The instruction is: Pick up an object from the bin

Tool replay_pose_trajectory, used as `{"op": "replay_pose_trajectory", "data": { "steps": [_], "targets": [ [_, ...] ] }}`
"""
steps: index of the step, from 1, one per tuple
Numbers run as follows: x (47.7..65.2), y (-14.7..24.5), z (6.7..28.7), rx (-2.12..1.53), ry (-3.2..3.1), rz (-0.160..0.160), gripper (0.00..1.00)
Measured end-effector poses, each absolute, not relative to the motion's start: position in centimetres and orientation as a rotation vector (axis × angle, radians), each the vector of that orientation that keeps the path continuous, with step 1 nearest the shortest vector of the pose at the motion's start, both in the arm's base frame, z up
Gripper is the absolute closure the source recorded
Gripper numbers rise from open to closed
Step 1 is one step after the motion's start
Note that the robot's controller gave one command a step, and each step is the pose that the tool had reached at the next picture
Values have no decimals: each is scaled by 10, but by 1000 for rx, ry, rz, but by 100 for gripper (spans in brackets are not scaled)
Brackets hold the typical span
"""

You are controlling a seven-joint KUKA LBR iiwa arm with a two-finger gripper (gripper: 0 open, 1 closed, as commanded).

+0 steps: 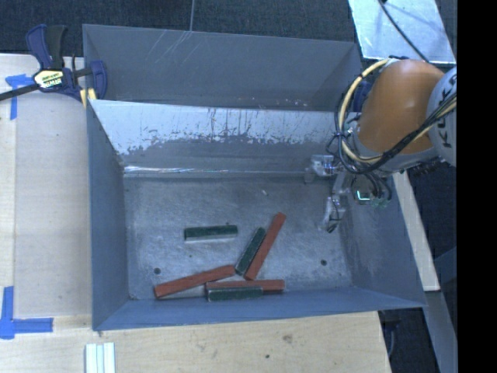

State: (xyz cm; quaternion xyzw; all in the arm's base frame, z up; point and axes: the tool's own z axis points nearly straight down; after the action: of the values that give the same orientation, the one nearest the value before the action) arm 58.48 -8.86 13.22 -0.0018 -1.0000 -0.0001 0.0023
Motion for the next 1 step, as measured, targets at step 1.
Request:
{"op": "replay_pose_trajectory", "data": {
  "steps": [1],
  "targets": [
    [548, -16, 67, -111, -3136, -6, 0]
  ]
}}
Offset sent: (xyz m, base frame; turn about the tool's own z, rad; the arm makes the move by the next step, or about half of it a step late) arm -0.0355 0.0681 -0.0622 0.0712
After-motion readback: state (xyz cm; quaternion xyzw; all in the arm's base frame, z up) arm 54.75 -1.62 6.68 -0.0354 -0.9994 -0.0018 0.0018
